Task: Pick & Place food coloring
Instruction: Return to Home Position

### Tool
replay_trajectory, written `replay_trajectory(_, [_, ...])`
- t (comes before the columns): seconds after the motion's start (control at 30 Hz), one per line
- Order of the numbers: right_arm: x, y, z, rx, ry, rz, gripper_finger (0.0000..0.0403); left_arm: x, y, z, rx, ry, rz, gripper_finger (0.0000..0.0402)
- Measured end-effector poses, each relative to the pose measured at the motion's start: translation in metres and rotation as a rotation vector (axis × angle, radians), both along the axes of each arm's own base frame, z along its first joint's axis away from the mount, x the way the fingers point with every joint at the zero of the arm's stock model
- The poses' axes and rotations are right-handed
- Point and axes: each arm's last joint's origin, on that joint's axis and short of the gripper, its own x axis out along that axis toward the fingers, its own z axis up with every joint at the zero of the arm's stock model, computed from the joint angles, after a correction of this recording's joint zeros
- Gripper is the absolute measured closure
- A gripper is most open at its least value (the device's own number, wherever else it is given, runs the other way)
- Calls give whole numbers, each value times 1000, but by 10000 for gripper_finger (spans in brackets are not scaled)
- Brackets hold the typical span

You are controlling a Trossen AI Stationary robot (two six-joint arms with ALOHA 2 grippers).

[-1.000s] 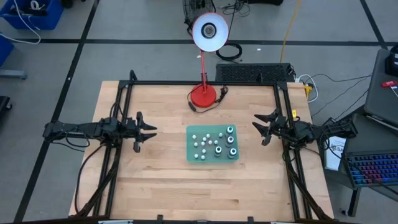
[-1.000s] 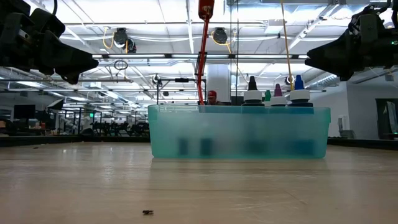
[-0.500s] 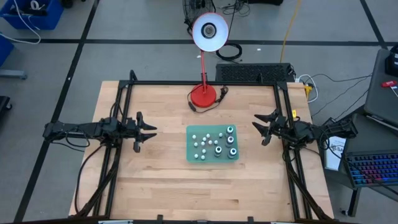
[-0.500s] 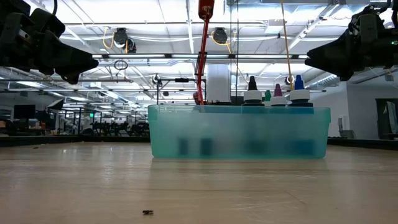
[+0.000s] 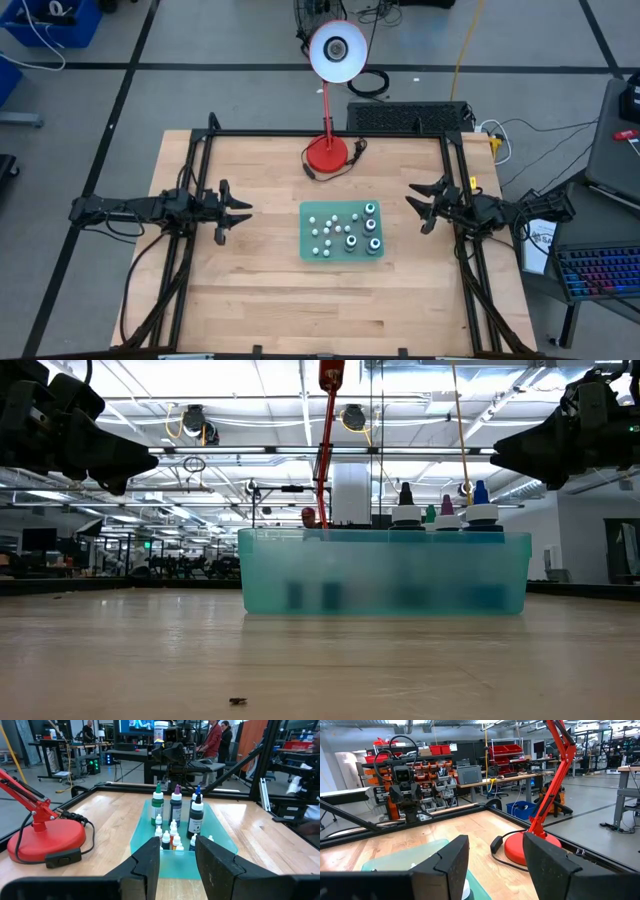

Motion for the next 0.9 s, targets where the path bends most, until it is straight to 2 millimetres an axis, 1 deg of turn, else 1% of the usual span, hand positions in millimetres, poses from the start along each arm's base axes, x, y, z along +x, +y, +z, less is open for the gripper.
replay_trajectory(0.9, [0,0,0,0,0,0,226,0,0,0,0,0,0,274])
